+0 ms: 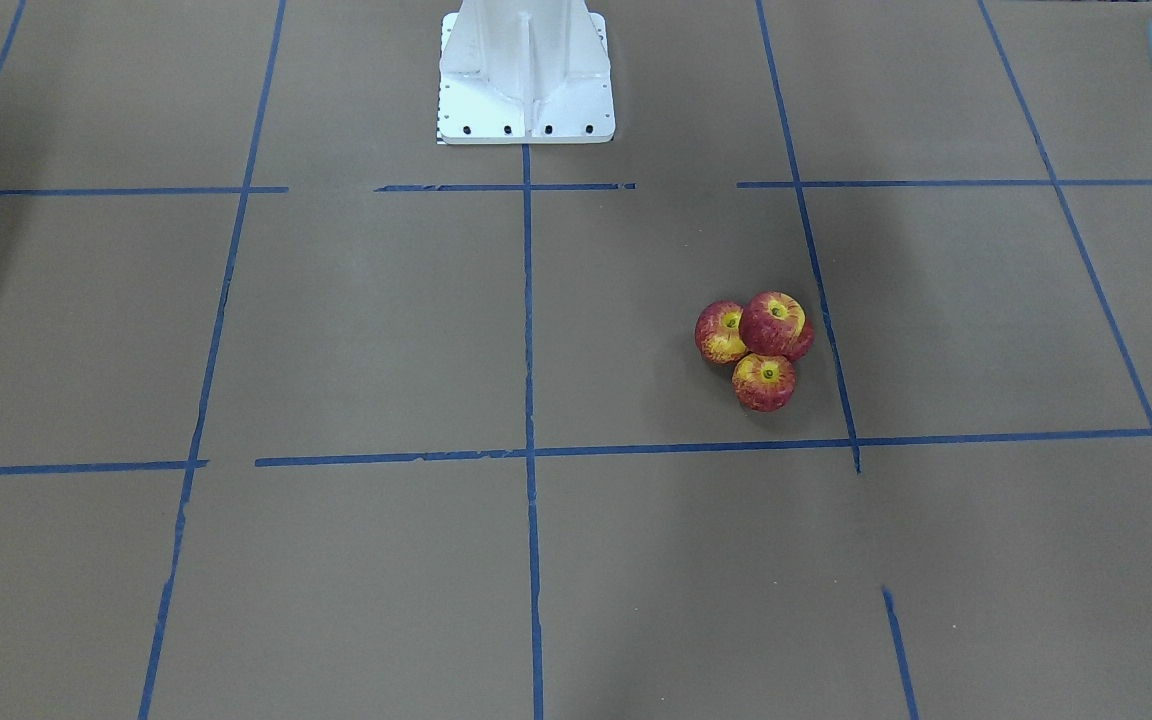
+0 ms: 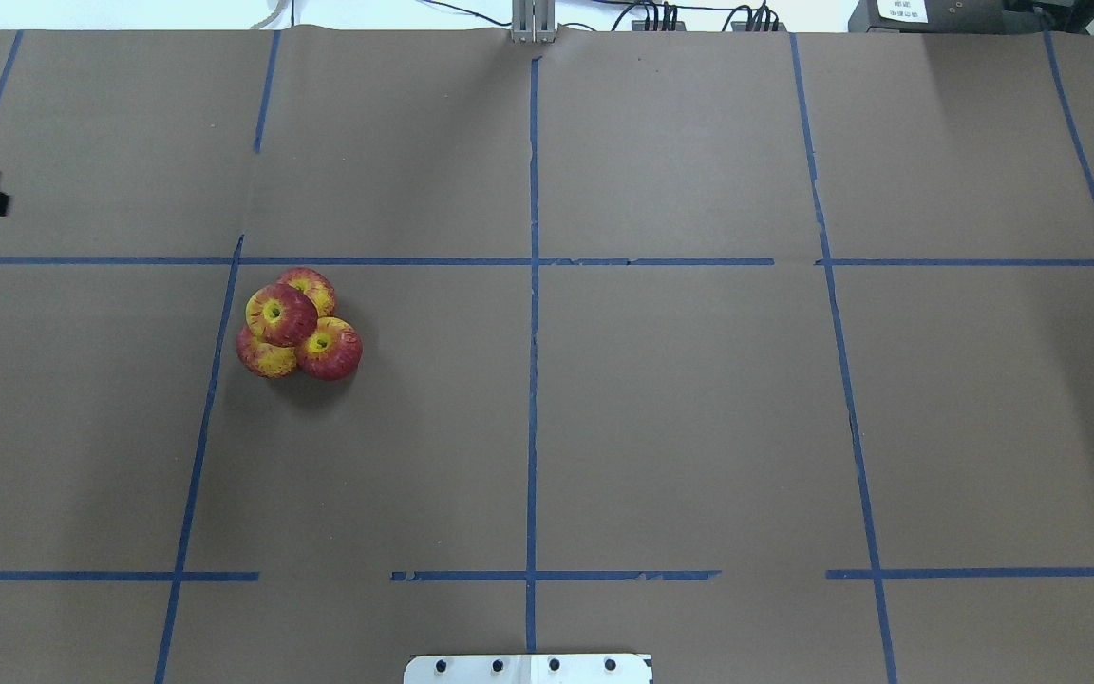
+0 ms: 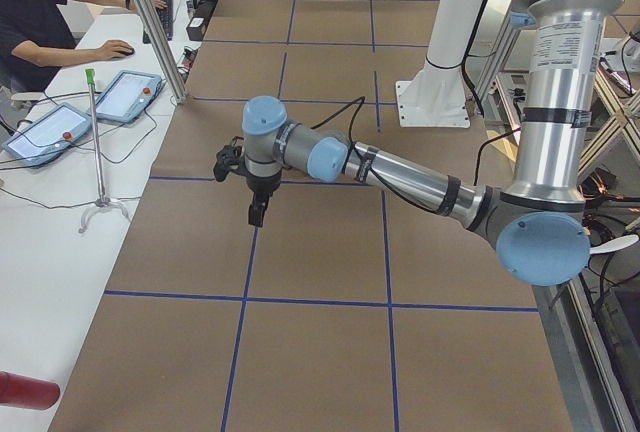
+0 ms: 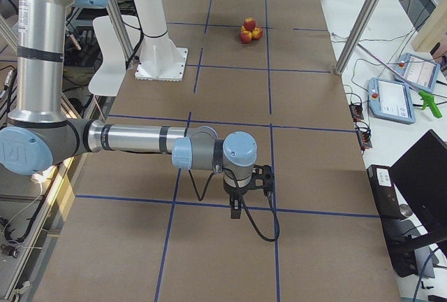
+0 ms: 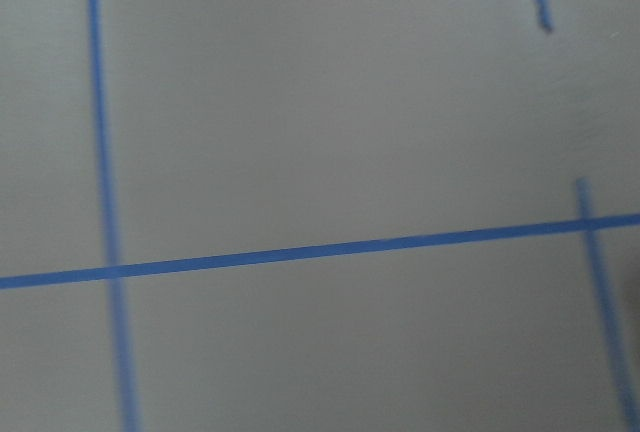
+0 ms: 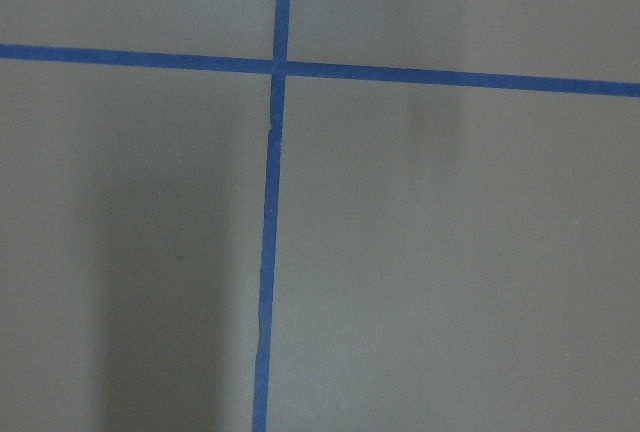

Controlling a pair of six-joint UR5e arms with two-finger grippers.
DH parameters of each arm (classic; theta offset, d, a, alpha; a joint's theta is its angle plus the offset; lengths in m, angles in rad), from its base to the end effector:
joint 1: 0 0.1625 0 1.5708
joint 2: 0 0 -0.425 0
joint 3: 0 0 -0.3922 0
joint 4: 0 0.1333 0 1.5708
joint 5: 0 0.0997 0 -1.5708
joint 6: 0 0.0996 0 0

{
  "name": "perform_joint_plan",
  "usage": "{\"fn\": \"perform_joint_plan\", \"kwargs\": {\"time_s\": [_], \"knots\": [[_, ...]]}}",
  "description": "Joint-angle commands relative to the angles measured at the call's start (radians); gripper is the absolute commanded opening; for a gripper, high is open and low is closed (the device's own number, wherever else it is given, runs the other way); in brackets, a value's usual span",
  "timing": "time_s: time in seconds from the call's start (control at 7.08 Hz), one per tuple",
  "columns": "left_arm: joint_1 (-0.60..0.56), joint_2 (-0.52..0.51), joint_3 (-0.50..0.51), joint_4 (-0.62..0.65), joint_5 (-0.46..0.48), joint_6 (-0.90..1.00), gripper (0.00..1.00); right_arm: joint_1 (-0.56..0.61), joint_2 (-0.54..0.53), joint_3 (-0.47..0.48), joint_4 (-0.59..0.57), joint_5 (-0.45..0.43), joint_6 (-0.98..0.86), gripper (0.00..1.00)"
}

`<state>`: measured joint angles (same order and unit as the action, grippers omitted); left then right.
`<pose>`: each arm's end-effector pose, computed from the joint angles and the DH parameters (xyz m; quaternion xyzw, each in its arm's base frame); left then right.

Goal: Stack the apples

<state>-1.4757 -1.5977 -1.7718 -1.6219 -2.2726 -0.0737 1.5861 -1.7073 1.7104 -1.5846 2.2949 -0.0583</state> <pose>-0.0202 -0.5145 0.5444 0.1014 0.3502 0.0577 0.9294 0.0739 -0.4322 0.6580 0.0080 -0.3541 -0.0182 0.9350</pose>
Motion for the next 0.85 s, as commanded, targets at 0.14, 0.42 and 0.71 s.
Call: {"fn": "perform_joint_plan", "kwargs": {"time_s": [0.14, 0.42, 0.71], "knots": [[-0.192, 0.016, 0.212, 0.025, -0.011, 0.351, 1.00, 0.000, 0.000, 0.000, 0.000, 0.000, 0.000, 1.00], [-0.189, 0.001, 0.206, 0.121, -0.013, 0.315, 1.00, 0.000, 0.000, 0.000, -0.002, 0.000, 0.000, 1.00], [-0.189, -0.001, 0.204, 0.154, -0.013, 0.315, 1.00, 0.000, 0.000, 0.000, -0.002, 0.002, 0.000, 1.00]]}}
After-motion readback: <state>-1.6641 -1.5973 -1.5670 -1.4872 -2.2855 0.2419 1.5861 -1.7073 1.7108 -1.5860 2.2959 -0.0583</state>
